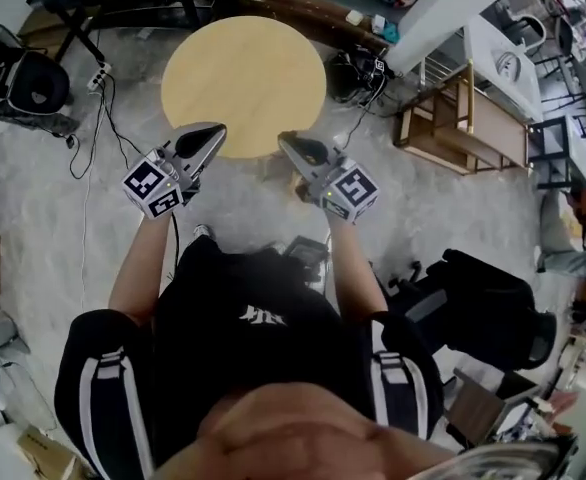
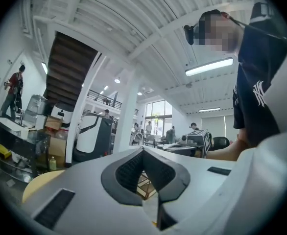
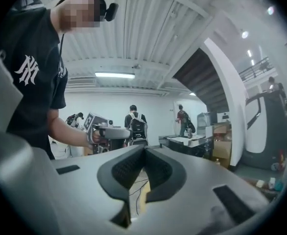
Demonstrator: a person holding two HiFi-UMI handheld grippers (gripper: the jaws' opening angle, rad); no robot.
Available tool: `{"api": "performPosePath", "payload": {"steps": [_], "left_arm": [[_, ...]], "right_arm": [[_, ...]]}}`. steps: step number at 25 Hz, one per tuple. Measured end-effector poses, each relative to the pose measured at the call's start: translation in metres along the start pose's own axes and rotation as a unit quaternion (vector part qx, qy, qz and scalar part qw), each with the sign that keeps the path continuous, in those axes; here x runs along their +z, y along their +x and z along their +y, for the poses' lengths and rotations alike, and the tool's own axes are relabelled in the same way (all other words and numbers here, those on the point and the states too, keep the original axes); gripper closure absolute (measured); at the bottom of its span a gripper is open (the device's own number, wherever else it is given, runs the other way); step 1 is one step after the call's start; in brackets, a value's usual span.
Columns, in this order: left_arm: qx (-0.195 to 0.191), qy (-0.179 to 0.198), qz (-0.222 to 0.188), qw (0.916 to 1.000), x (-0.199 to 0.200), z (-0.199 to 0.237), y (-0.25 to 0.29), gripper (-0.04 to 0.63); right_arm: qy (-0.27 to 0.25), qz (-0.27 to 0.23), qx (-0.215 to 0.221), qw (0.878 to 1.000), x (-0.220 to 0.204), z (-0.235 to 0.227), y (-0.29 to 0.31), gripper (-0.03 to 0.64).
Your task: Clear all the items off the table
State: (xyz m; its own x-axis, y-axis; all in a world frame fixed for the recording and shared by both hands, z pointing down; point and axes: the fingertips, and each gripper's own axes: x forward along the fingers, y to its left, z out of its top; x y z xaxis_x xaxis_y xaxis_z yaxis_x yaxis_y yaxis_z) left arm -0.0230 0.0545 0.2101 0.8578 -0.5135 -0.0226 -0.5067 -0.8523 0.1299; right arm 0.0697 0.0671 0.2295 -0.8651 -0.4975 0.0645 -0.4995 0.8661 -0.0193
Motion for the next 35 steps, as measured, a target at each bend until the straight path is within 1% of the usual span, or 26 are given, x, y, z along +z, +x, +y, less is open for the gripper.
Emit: {"api": "performPosePath", "payload": {"steps": [3,5,7,10,13,16,20,23,30,33,35], "left_arm": [[-0.004,-0.019,-0.019,0.9996,0.007,0.027,-0.05,0.583],[-0.004,-0.034,-0.026,0.9991,0.007,0.051,-0.077,0.583],[-0.011,-0.044,-0.027,0.9986,0.006,0.073,-0.101,0.583],[-0.037,-0.04,-0.016,0.9984,0.008,0.101,-0.131,0.583],[-0.065,-0.03,-0.008,0.9974,0.011,0.12,-0.153,0.583],[-0.088,-0.034,-0.01,0.9955,0.016,0.134,-0.17,0.583],[-0.12,-0.045,-0.014,0.9917,0.02,0.151,-0.174,0.583],[-0.135,-0.056,-0.005,0.9892,0.019,0.154,-0.171,0.583],[-0.146,-0.054,-0.007,0.9878,0.013,0.147,-0.155,0.583],[-0.156,-0.058,-0.008,0.9861,0.016,0.139,-0.15,0.583],[-0.153,-0.055,-0.008,0.9867,0.024,0.135,-0.146,0.583]], "right_arm": [[-0.006,0.017,0.019,1.0,0.005,0.025,0.044,0.612],[-0.009,0.029,0.016,0.999,0.005,0.035,0.07,0.614],[-0.004,0.033,-0.001,0.999,0.006,0.042,0.094,0.614],[0.015,0.018,-0.033,0.999,0.012,0.047,0.127,0.614],[0.023,0.009,-0.058,0.998,0.02,0.048,0.148,0.614],[0.02,0.006,-0.079,0.997,0.032,0.054,0.168,0.614],[0.02,0.013,-0.084,0.996,0.04,0.06,0.197,0.613],[0.022,0.024,-0.08,0.996,0.039,0.066,0.212,0.614],[0.042,0.021,-0.043,0.998,0.03,0.078,0.222,0.614],[0.035,0.017,-0.032,0.999,0.031,0.079,0.226,0.614],[0.034,0.008,-0.026,0.999,0.034,0.076,0.227,0.614]]}}
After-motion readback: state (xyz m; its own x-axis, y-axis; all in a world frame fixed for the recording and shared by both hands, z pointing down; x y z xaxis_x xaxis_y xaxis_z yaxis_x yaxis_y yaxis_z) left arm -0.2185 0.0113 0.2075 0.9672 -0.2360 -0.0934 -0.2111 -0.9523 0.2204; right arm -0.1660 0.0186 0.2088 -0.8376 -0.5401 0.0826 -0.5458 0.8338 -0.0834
